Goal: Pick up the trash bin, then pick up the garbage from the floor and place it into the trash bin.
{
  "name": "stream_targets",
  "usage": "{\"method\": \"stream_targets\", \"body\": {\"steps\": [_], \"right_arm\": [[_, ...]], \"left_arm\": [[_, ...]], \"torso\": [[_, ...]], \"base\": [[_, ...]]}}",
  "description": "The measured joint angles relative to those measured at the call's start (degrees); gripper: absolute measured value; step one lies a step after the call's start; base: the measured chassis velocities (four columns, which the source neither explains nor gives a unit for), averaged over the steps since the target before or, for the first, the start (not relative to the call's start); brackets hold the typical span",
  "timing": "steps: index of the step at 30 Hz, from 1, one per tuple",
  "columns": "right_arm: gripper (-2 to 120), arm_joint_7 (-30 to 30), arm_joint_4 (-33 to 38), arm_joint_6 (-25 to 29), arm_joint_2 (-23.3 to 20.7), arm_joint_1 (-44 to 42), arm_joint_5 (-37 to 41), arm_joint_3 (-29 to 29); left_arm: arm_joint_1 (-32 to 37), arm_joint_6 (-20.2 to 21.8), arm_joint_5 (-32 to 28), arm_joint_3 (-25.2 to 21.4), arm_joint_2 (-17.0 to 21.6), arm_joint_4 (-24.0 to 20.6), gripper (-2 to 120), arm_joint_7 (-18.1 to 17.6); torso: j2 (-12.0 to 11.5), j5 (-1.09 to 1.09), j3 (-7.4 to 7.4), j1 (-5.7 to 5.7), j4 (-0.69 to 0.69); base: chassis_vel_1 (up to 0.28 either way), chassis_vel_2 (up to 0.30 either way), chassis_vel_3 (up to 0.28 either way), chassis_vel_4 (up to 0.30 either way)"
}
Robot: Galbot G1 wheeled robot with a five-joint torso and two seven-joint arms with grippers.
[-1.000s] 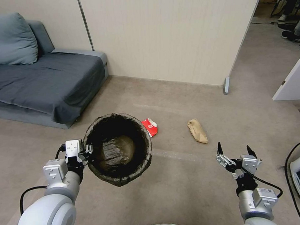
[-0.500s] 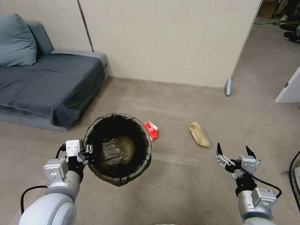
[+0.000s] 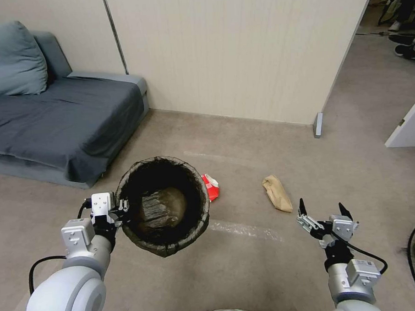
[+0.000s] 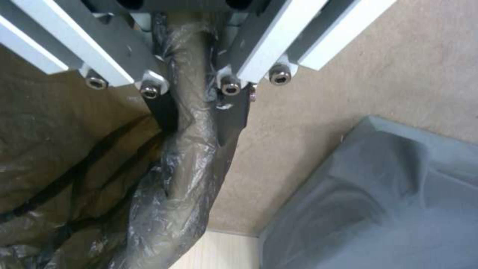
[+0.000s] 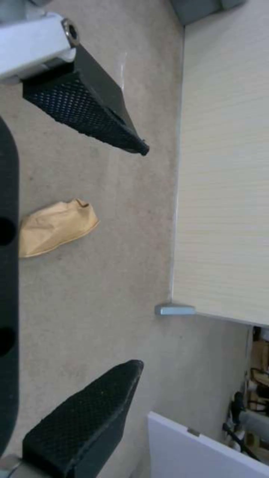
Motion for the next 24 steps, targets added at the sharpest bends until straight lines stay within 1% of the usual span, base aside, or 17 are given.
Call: {"method": "stream_targets", "body": {"steps": [24], "right_arm": [[100, -0.09, -0.15, -0.03, -0.1, 0.05, 0.01, -0.27]], "left_arm": [[-0.02, 0.18, -0.15, -0.02, 0.02, 0.08, 3, 0.05]], "torso": [[0.0, 0.0, 0.0, 0.0, 0.0]], "base": [[-0.063, 0.064, 0.064, -0.065]]}}
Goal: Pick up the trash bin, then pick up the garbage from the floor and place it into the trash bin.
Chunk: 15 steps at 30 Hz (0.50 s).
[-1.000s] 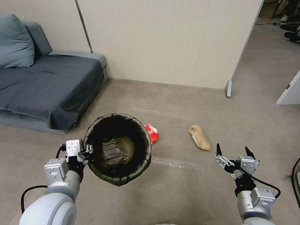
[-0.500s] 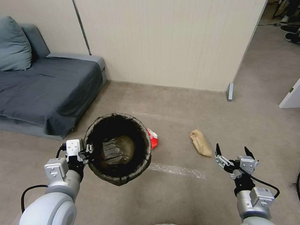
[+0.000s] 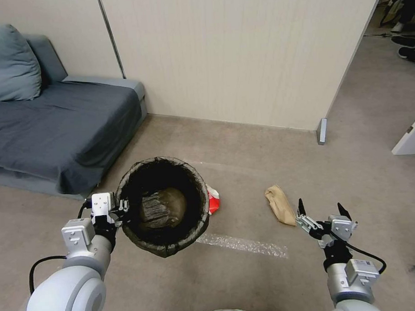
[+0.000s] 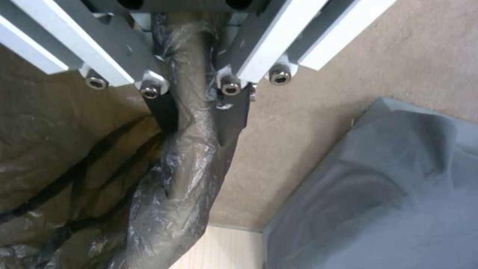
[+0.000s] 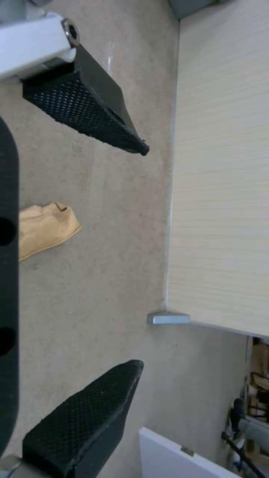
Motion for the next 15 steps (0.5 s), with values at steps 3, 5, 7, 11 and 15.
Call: {"method": "stream_targets", "body": {"steps": [3, 5, 7, 11, 15], "right_arm": [[100, -0.01, 0.0, -0.11, -0.04, 0.0, -0.01, -0.06], [100, -0.01, 0.0, -0.22, -0.05, 0.01, -0.01, -0.09], [100, -0.16, -0.2, -1.27, -0.11, 0.33, 0.13, -0.03], [100, -1.55, -0.89, -4.54, -0.64, 2.25, 0.71, 0.94], [100, -2.28, -2.2, -7.0, -1.68, 4.98, 1.66, 1.6]], "left_arm": [[0.0, 0.02, -0.03, -0.01, 0.01, -0.04, 3, 0.01], [0.0, 0.02, -0.04, -0.02, 0.01, -0.06, 3, 0.0], [0.03, 0.03, -0.12, -0.06, 0.01, -0.2, 3, 0.01], [0.06, 0.04, -0.49, -0.36, 0.52, -0.55, 3, 0.0], [0.08, 0.14, -0.98, -0.74, 1.21, -0.99, 3, -0.01]], "torso": [[0.0, 0.0, 0.0, 0.0, 0.0], [0.0, 0.0, 0.0, 0.0, 0.0], [0.0, 0.0, 0.0, 0.0, 0.0], [0.0, 0.0, 0.0, 0.0, -0.01], [0.0, 0.01, 0.0, 0.0, -0.01]], "base": [[-0.067, 0.066, 0.068, -0.074], [-0.046, 0.064, 0.061, -0.081], [-0.054, 0.054, 0.063, -0.055], [-0.019, 0.021, 0.025, -0.027], [0.0, 0.0, 0.0, 0.0]]}}
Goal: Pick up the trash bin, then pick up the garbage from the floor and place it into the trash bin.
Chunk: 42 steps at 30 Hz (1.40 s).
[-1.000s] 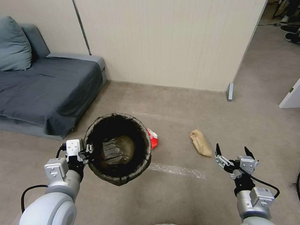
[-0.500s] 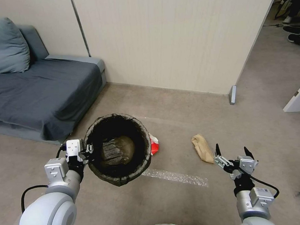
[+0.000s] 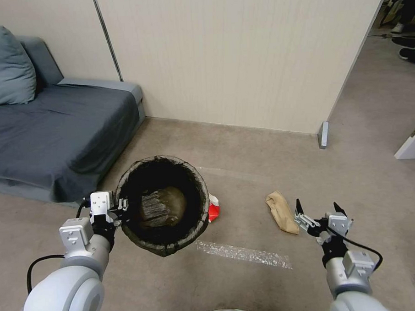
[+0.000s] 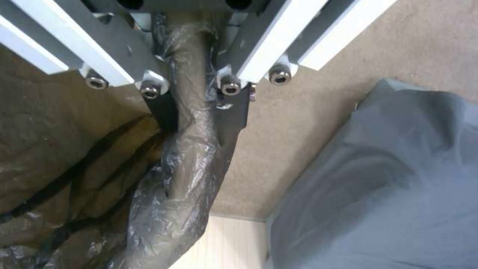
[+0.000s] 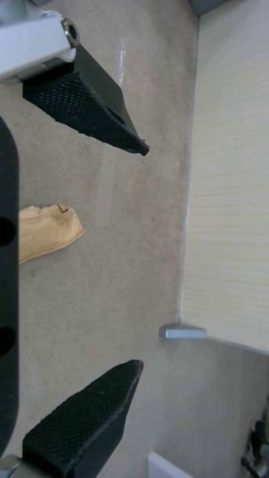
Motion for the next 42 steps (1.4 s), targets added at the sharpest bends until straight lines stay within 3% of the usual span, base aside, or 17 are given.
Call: {"method": "stream_targets", "body": {"steps": [4, 6, 14, 18, 26, 42], "right_arm": [[100, -0.03, -3.09, -3.87, -3.7, 5.18, 3.52, 0.07], [100, 0.65, -10.73, -9.99, -9.07, 13.06, 10.48, 0.11], [100, 0.37, -19.25, -14.26, -12.92, 19.05, 17.35, -0.07], [100, -1.41, -27.36, -16.15, -14.73, 23.67, 20.76, -1.76], [100, -1.79, -39.24, -17.34, -15.82, 31.3, 22.66, -4.78], [100, -1.5, -49.27, -15.56, -13.49, 35.81, 18.17, -7.95]], "left_arm": [[0.07, 0.18, -0.24, -0.22, 0.55, -0.36, 3, -0.13], [-0.11, 0.4, -0.94, 0.02, 1.64, -0.39, 3, -0.15], [-0.01, 0.34, -1.08, -0.1, 1.77, 0.32, 3, -0.17], [0.5, 0.27, -1.26, -0.61, 1.6, 0.39, 3, -0.18], [0.51, 0.27, -1.64, -0.92, 1.96, 0.26, 3, -0.42], [0.63, 0.33, -1.43, -1.09, 1.85, 0.11, 3, -0.54]], "torso": [[0.0, 0.0, 0.0, 0.0, 0.01], [0.0, 0.01, 0.0, 0.0, 0.0], [0.0, -0.01, 0.0, 0.0, -0.01], [0.0, 0.0, 0.0, 0.0, 0.01], [0.0, 0.0, 0.01, 0.0, 0.01], [0.0, 0.0, 0.0, 0.0, 0.01]], "base": [[0.0, 0.0, 0.0, 0.0], [0.0, 0.0, 0.0, 0.0], [0.0, 0.0, 0.0, 0.0], [0.0, 0.0, 0.0, 0.0], [0.0, 0.0, 0.0, 0.0], [0.0, 0.0, 0.0, 0.0]]}}
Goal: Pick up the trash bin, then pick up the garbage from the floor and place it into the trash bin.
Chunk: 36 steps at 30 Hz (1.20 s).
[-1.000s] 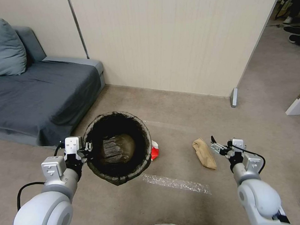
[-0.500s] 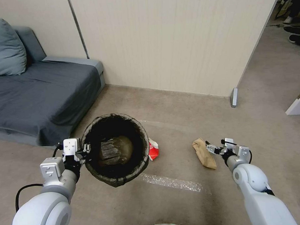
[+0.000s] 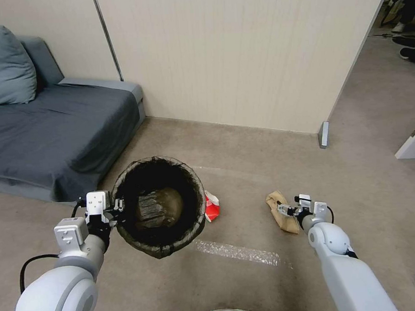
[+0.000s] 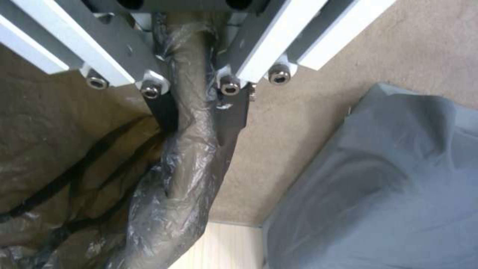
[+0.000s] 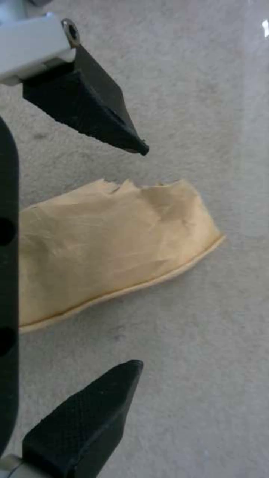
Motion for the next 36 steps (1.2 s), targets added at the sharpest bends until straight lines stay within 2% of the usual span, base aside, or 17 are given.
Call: {"method": "stream_targets", "body": {"steps": [15, 17, 18, 21, 25, 28, 29, 32, 33, 36], "right_arm": [[99, 1.68, -11.09, 2.92, 1.88, 3.47, -4.11, -0.17], [90, 1.78, -12.51, 4.59, 2.19, 3.67, -5.09, -0.16], [90, 1.78, -12.51, 4.59, 2.19, 3.67, -5.09, -0.16], [76, 1.68, -13.04, 5.5, 2.32, 3.68, -5.99, -0.19], [67, 1.62, -13.07, 5.58, 2.36, 3.68, -6.03, -0.21], [52, 1.55, -13.19, 5.6, 2.45, 3.66, -6.04, -0.25], [52, 1.55, -13.19, 5.6, 2.45, 3.66, -6.04, -0.25], [36, 1.52, -13.3, 5.96, 2.58, 3.53, -6.38, -0.29], [36, 1.52, -13.3, 5.96, 2.58, 3.53, -6.38, -0.29], [21, 1.55, -13.2, 6.32, 2.63, 3.28, -6.65, -0.25]], "left_arm": [[0.11, 0.02, 0.1, -0.1, -0.1, 0.0, 3, -0.02], [0.1, 0.02, 0.15, -0.02, -0.13, 0.01, 3, -0.02], [0.1, 0.02, 0.15, -0.02, -0.13, 0.01, 3, -0.02], [0.09, 0.02, 0.19, 0.04, -0.15, 0.03, 3, -0.02], [0.1, 0.02, 0.21, 0.05, -0.18, 0.04, 3, -0.02], [0.12, 0.02, 0.23, 0.08, -0.26, 0.05, 3, -0.02], [0.12, 0.02, 0.23, 0.08, -0.26, 0.05, 3, -0.02], [0.14, 0.02, 0.25, 0.08, -0.26, 0.07, 3, -0.02], [0.14, 0.02, 0.25, 0.08, -0.26, 0.07, 3, -0.02], [0.07, 0.02, 0.25, 0.09, -0.2, 0.31, 3, -0.02]], "torso": [[0.0, 0.0, 0.0, -0.01, 0.0], [0.0, 0.0, 0.0, -0.01, 0.0], [0.0, 0.0, 0.0, -0.01, 0.0], [0.0, 0.0, 0.0, 0.0, 0.0], [0.0, 0.0, 0.0, 0.0, 0.01], [0.0, 0.0, 0.0, -0.01, 0.01], [0.0, 0.0, 0.0, -0.01, 0.01], [0.0, 0.0, 0.0, -0.01, 0.0], [0.0, 0.0, 0.0, -0.01, 0.0], [0.0, -0.01, 0.0, -0.01, 0.0]], "base": [[0.0, 0.0, 0.0, 0.0], [0.0, 0.0, 0.0, 0.0], [0.0, 0.0, 0.0, 0.0], [0.0, 0.0, 0.0, 0.0], [0.0, 0.0, 0.0, 0.0], [0.0, 0.0, 0.0, 0.0], [0.0, 0.0, 0.0, 0.0], [0.0, 0.0, 0.0, 0.0], [0.0, 0.0, 0.0, 0.0], [0.0, 0.0, 0.0, 0.0]]}}
